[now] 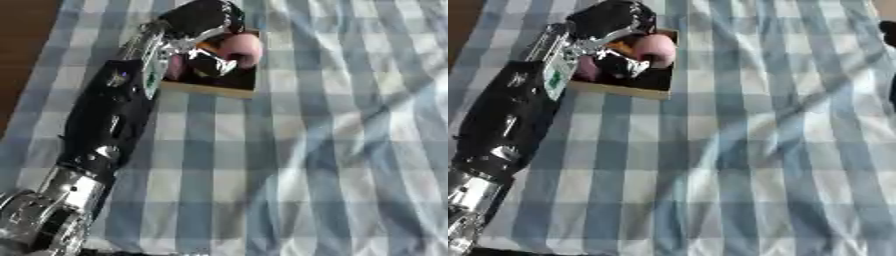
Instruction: Pick up objects on the table and place them in the box.
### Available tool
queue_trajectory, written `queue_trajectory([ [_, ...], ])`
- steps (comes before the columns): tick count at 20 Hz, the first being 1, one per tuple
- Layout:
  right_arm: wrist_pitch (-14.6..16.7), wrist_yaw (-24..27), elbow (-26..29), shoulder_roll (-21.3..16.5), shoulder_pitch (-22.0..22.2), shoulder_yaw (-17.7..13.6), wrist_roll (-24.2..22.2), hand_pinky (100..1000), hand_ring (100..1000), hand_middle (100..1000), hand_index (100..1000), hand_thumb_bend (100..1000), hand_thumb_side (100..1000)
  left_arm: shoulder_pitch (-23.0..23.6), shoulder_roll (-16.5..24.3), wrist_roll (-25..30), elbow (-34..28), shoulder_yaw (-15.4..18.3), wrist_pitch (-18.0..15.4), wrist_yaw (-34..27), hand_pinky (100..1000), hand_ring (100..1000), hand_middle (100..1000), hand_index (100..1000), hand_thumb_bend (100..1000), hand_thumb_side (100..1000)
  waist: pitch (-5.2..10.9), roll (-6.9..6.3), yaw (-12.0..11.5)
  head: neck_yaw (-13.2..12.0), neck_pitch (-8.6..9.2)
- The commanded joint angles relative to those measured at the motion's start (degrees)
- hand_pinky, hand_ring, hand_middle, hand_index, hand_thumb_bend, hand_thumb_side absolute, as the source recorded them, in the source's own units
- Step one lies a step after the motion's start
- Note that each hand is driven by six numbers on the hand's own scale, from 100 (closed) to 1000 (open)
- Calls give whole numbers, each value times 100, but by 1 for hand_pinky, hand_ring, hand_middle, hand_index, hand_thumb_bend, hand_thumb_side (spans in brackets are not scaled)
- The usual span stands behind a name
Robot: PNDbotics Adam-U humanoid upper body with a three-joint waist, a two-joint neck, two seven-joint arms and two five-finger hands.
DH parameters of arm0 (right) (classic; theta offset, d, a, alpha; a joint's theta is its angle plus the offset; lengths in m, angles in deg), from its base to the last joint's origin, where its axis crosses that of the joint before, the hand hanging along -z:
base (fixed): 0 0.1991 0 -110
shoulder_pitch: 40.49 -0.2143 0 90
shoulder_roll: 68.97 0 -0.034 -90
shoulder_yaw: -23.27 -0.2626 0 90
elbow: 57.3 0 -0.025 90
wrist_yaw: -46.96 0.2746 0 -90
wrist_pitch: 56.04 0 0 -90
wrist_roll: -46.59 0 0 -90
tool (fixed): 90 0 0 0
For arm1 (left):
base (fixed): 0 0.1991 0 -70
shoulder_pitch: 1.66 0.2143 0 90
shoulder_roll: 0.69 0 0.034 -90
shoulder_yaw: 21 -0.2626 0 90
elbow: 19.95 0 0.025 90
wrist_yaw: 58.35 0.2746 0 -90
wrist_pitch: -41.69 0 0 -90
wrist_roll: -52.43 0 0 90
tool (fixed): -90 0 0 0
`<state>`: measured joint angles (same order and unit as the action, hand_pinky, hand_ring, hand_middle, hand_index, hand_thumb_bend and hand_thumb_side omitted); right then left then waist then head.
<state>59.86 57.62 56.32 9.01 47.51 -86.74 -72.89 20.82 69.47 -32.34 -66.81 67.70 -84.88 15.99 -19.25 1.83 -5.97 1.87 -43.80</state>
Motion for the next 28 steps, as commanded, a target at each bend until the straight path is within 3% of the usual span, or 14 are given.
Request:
queue_trajectory([
  [1, -25, -42, 96, -86, -17, -42, 12, 1000, 1000, 352, 944, 100, 470, -125, 7, 75, -192, 100, 203, -338, 596, 620, 518, 547, 100, 254, 28, 89, 13, -32, 49],
  [5, -39, -67, 96, -79, -19, -34, -7, 1000, 1000, 351, 944, 100, 470, -201, 63, 280, -338, 203, 616, -649, 599, 623, 521, 551, 100, 252, 26, 81, 10, -46, 59],
  [9, -67, -104, 96, -60, -15, -36, -31, 1000, 1000, 350, 944, 100, 470, -196, 88, 340, -328, 211, 895, -554, 609, 632, 530, 566, 100, 246, 18, 81, 20, -54, 76],
  [22, -131, -183, 96, 11, -17, -34, -94, 1000, 1000, 346, 946, 100, 470, -168, 35, 87, -186, 302, 1198, -70, 635, 665, 558, 626, 100, 244, -33, 72, 67, -110, 149],
  [28, -158, -233, 96, 57, -10, -52, -125, 1000, 1000, 345, 946, 100, 470, -159, 37, 28, 45, 403, 1434, 359, 711, 745, 634, 749, 100, 248, -75, 60, 93, -130, 171],
])
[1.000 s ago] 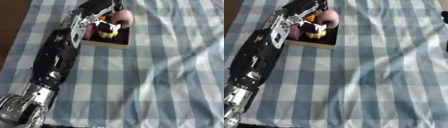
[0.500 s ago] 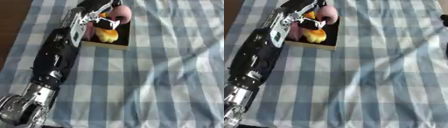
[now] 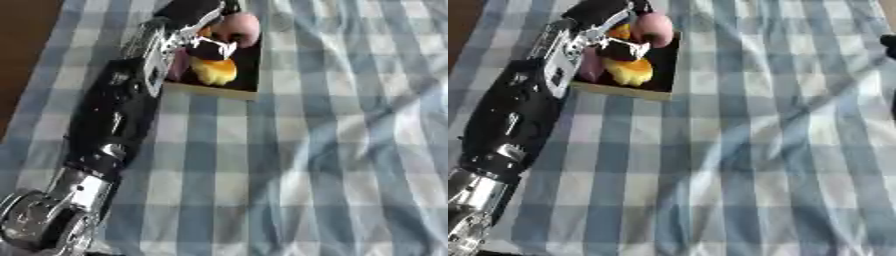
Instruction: Pick up objects on the table and place them in the box.
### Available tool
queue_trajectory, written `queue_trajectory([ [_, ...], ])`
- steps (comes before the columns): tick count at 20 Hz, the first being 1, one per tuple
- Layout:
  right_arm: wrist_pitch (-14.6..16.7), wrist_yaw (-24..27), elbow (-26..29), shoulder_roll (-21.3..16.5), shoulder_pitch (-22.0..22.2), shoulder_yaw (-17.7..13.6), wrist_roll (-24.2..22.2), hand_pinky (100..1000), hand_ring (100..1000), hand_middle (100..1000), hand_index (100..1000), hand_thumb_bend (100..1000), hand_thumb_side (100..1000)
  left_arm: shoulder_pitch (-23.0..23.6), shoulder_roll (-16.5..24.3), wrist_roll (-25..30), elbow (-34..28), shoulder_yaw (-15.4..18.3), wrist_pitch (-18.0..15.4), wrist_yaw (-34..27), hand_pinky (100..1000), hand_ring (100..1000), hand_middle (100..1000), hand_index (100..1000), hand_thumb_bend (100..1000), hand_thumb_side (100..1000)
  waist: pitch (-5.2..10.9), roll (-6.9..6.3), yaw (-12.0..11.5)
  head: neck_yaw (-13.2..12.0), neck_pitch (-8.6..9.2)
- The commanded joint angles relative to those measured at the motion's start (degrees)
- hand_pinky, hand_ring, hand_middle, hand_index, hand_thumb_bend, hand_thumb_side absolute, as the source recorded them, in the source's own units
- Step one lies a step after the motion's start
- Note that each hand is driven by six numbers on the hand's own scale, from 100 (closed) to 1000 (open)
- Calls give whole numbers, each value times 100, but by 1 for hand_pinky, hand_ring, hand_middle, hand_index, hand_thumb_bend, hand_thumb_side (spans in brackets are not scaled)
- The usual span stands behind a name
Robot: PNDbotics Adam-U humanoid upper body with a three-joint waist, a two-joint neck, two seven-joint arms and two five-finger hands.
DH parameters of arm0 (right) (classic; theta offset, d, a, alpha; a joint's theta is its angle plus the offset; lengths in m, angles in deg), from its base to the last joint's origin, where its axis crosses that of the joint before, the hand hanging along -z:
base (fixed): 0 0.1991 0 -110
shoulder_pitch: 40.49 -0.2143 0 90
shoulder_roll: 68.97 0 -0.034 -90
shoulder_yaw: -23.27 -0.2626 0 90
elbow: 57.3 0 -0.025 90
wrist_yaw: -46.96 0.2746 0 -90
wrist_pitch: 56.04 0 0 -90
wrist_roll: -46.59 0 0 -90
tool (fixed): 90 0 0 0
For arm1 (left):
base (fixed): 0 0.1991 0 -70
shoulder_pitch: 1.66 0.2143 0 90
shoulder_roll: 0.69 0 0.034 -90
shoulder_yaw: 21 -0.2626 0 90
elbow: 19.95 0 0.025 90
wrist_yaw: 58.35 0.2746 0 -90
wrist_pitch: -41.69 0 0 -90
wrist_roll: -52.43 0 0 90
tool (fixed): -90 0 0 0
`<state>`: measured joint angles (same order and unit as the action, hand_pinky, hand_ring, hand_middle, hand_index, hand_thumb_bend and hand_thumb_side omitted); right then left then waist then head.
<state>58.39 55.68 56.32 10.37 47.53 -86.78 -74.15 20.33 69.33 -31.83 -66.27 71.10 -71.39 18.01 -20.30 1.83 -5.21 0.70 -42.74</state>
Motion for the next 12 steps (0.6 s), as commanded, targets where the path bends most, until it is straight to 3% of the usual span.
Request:
queue_trajectory([
  [1, -10, -44, 96, -73, -6, -53, 5, 1000, 1000, 345, 946, 100, 470, -109, 43, -27, 7, 71, 103, 221, 737, 769, 667, 783, 100, 248, 28, 60, 18, -14, 62],
  [4, -22, -61, 96, -54, 4, -58, 7, 1000, 1000, 345, 947, 100, 470, -104, -5, 21, 17, 77, 104, 350, 815, 844, 766, 878, 100, 236, 30, 60, 19, -16, 57],
  [7, -38, -58, 96, -46, 3, -54, 5, 1000, 1000, 345, 947, 100, 470, -110, -34, 183, 2, 79, 83, 448, 858, 881, 809, 914, 100, 207, 41, 57, 24, -27, 57],
  [12, -64, -50, 96, -37, 20, -62, 5, 1000, 1000, 344, 947, 100, 470, -131, -31, 418, -55, 90, 99, 696, 925, 928, 858, 958, 270, 152, 58, 46, 35, -22, 47],
])
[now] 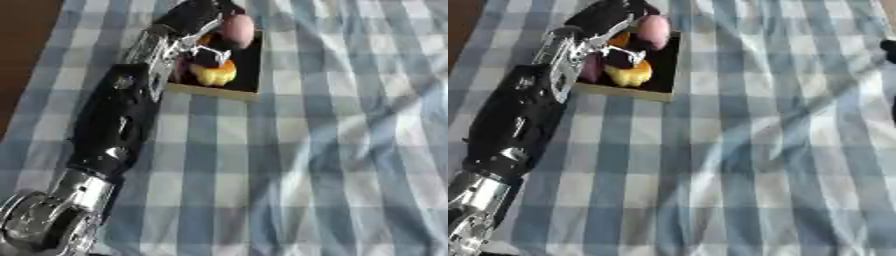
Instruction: Pick up objects on the table and place them in the box.
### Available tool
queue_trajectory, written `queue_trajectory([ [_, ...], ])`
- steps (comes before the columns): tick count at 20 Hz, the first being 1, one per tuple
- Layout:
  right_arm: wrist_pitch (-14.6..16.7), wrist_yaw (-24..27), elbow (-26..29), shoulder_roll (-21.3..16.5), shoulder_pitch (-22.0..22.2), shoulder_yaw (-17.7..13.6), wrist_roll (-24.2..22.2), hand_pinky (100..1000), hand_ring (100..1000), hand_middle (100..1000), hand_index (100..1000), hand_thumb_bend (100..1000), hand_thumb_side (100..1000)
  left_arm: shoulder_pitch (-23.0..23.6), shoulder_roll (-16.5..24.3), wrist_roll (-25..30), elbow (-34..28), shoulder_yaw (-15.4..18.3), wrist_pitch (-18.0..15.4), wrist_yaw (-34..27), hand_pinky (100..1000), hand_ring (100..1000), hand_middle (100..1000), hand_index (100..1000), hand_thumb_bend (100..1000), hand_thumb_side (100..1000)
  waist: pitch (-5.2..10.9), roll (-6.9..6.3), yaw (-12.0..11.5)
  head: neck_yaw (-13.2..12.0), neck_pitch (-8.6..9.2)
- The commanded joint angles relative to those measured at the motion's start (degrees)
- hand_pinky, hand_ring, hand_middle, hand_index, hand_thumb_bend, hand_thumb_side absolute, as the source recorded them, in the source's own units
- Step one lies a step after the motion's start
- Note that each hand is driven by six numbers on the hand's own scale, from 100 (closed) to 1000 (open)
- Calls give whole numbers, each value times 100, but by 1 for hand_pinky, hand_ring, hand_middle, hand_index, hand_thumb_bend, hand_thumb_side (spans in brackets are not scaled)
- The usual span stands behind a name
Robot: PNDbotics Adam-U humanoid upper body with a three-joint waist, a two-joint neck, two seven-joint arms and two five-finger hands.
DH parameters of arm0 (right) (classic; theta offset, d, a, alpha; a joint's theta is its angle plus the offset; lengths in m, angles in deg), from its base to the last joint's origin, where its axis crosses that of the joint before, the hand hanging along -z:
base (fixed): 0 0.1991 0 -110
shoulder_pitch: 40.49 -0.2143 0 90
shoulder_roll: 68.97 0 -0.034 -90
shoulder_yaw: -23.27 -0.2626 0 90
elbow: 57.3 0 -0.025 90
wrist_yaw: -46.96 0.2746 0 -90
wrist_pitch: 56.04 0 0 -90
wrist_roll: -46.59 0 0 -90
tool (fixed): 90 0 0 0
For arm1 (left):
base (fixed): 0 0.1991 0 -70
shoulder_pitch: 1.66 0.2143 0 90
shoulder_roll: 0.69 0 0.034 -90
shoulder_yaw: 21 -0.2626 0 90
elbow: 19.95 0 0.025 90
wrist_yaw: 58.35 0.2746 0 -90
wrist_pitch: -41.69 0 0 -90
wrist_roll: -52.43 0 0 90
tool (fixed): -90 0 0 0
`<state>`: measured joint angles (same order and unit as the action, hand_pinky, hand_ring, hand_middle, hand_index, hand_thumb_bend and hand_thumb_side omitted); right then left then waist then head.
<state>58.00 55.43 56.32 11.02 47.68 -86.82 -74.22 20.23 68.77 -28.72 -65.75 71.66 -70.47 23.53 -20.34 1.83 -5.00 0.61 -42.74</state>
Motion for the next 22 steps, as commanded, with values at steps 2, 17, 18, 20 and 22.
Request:
queue_trajectory([
  [2, -31, -22, 96, -102, 5, -61, 12, 1000, 1000, 345, 947, 100, 470, -128, 22, 154, -139, 53, 33, 222, 936, 937, 865, 963, 296, 140, 65, 42, 15, -14, 40],
  [17, -81, 29, 96, -122, 29, -83, 63, 1000, 1000, 346, 945, 100, 470, -241, -13, 543, -728, -82, -167, -513, 888, 907, 834, 934, 100, 209, 157, 62, -26, 21, -56],
  [18, -70, 55, 96, -133, 42, -87, 79, 1000, 1000, 347, 944, 100, 470, -341, -42, 480, -847, -107, -236, -590, 881, 902, 829, 928, 100, 214, 182, 68, -41, 34, -69],
  [20, -52, 103, 96, -153, 62, -95, 111, 1000, 1000, 348, 943, 100, 470, -435, -50, 312, -1132, -179, -408, -768, 865, 889, 815, 917, 100, 278, 219, 70, -66, 62, -95],
  [22, -34, 138, 96, -167, 85, -99, 138, 1000, 1000, 349, 942, 100, 470, -421, -45, 139, -1415, -276, -582, -943, 842, 872, 796, 908, 100, 437, 253, 66, -87, 92, -119],
])
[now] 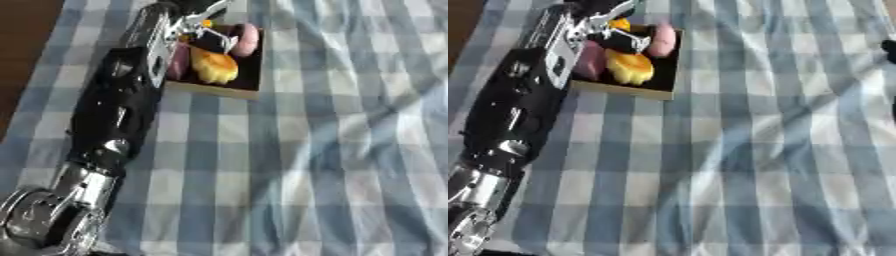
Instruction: Pick up objects on the table and place them in the box.
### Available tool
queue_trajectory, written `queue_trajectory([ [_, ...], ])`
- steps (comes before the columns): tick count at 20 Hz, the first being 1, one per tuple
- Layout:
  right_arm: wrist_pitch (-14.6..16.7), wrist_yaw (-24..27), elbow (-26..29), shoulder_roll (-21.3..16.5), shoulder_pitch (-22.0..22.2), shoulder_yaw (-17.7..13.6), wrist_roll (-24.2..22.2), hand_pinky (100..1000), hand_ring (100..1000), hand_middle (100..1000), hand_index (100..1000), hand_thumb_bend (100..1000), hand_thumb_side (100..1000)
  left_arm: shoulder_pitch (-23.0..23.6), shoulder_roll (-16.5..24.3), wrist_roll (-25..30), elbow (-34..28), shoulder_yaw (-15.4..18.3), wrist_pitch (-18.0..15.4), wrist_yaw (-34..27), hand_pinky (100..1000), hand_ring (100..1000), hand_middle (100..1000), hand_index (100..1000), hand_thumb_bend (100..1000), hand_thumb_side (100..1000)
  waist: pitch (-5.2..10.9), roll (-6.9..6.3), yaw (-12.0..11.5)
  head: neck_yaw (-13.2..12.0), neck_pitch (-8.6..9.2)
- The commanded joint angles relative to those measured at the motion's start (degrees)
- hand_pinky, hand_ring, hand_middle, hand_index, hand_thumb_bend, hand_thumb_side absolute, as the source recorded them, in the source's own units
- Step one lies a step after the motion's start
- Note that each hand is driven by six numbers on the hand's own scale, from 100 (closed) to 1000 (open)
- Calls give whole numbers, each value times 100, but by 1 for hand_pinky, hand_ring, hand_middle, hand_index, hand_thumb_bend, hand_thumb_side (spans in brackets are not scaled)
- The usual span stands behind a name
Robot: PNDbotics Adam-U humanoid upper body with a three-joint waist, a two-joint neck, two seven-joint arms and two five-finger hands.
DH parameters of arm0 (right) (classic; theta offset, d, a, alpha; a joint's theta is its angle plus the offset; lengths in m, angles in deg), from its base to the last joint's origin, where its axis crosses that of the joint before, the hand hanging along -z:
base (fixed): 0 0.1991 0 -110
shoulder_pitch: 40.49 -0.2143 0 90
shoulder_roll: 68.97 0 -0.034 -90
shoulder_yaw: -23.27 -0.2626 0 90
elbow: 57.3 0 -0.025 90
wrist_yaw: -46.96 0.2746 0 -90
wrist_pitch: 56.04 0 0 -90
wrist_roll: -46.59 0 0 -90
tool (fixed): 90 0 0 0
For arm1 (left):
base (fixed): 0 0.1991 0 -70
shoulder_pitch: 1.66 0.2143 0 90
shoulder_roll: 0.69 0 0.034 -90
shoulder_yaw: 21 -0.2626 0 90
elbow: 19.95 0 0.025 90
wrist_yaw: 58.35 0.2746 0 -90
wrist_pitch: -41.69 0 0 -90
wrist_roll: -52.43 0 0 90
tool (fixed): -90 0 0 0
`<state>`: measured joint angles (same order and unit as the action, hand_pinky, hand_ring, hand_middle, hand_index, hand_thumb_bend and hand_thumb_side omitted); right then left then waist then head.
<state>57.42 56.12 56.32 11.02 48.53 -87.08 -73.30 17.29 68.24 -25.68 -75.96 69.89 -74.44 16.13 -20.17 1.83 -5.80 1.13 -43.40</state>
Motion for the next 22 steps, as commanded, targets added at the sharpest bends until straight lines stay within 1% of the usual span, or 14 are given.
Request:
queue_trajectory([
  [1, 32, 85, 96, -172, 13, -76, 61, 1000, 1000, 349, 941, 100, 470, -89, 12, -246, -527, -124, -267, -285, 811, 846, 767, 889, 100, 575, 255, 64, -18, 60, -61],
  [2, 41, 107, 96, -177, 34, -79, 80, 1000, 1000, 350, 940, 100, 470, -25, 16, -333, -668, -114, -354, -372, 789, 828, 746, 876, 100, 607, 283, 59, -31, 85, -67],
  [3, 52, 134, 96, -184, 56, -82, 103, 1000, 1000, 349, 939, 100, 470, 58, 36, -419, -809, -81, -440, -459, 767, 805, 719, 857, 100, 619, 308, 53, -45, 109, -70],
  [5, 79, 196, 96, -203, 89, -89, 150, 1000, 1000, 350, 939, 100, 470, 282, 152, -588, -1084, -24, -609, -628, 744, 782, 698, 836, 100, 660, 350, 41, -72, 156, -72],
  [9, 191, 333, 96, -257, 135, -104, 221, 1000, 1000, 365, 947, 100, 470, 819, 626, -928, -1636, -56, -949, -968, 748, 790, 715, 851, 100, 672, 384, 7, -143, 230, -72],
  [11, 296, 407, 96, -268, 146, -113, 253, 1000, 1000, 378, 948, 100, 470, 1080, 885, -1089, -1897, -87, -1054, -1129, 747, 792, 718, 854, 100, 672, 378, -5, -195, 255, -63],
  [14, 512, 518, 96, -248, 153, -119, 293, 1000, 1000, 404, 950, 100, 470, 1468, 1247, -1328, -2285, -85, -928, -1367, 734, 784, 710, 846, 100, 672, 349, 6, -255, 288, -16],
  [17, 748, 658, 96, -186, 164, -128, 306, 1000, 1000, 432, 955, 100, 470, 1855, 1466, -1566, -2581, -12, -705, -1606, 724, 779, 710, 846, 100, 672, 307, 33, -320, 342, 44],
  [18, 828, 719, 96, -164, 171, -127, 313, 1000, 1000, 451, 959, 100, 470, 1985, 1488, -1646, -2642, 6, -642, -1686, 727, 783, 715, 849, 100, 723, 303, 41, -338, 352, 53],
  [19, 906, 784, 96, -141, 177, -121, 318, 1000, 1000, 463, 961, 100, 470, 2113, 1492, -1725, -2704, 23, -607, -1764, 730, 786, 718, 851, 100, 672, 301, 48, -350, 356, 62],
  [22, 1136, 997, 96, -46, 206, -89, 314, 1000, 1000, 513, 979, 100, 458, 2492, 1433, -1958, -2920, 101, -569, -1998, 735, 793, 726, 855, 100, 611, 327, 57, -376, 353, 46],
])
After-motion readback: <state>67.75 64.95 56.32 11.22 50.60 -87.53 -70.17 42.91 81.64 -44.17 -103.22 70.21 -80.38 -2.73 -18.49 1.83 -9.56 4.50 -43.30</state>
